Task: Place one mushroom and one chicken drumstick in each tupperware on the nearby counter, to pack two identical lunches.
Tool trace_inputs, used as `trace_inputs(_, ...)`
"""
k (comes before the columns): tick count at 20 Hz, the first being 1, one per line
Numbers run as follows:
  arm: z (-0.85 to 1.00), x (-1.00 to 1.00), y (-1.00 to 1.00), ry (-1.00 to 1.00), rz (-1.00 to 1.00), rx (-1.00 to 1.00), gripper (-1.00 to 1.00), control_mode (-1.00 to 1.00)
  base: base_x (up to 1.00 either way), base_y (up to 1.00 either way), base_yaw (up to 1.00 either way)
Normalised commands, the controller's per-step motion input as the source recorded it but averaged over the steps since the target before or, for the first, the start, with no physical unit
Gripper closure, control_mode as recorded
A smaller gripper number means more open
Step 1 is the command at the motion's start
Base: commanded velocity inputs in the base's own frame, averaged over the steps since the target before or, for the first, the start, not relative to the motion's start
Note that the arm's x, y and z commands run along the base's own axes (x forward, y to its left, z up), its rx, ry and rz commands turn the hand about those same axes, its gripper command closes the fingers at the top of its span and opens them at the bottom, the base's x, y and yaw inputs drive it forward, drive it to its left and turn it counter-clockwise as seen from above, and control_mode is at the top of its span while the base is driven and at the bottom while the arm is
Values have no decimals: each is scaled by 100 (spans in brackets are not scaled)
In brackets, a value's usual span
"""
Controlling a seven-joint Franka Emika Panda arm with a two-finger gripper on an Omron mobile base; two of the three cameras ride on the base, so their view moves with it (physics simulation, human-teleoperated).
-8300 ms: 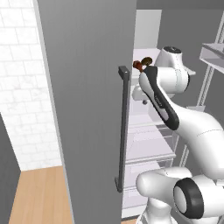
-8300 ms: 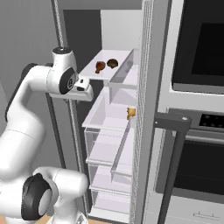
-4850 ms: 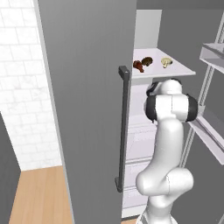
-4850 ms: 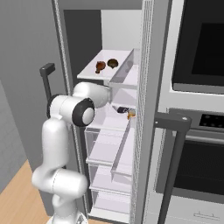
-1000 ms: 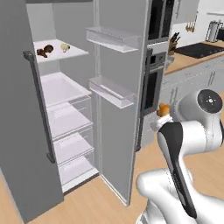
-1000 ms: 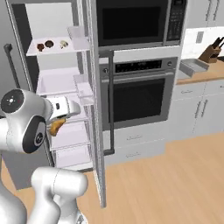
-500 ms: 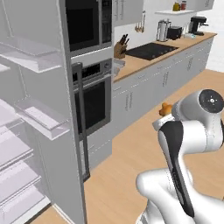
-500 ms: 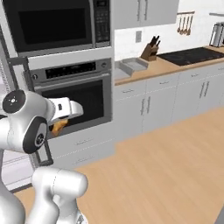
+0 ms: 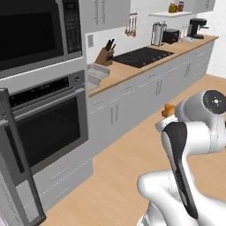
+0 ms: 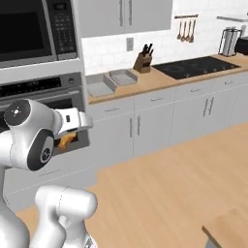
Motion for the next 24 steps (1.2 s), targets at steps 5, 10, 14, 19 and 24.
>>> trace_inputs(5, 0, 0, 0, 0, 0, 0, 100, 100, 100, -26, 14)
trace_inputs(10, 0, 0, 0, 0, 0, 0, 100, 100, 100, 0, 31)
trace_inputs(14, 0, 0, 0, 0, 0, 0, 100, 100, 100, -10, 27)
trace_inputs(19, 0, 0, 0, 0, 0, 0, 100, 100, 100, -30, 23)
trace_inputs(24, 0, 0, 0, 0, 0, 0, 100, 100, 100, -26, 50)
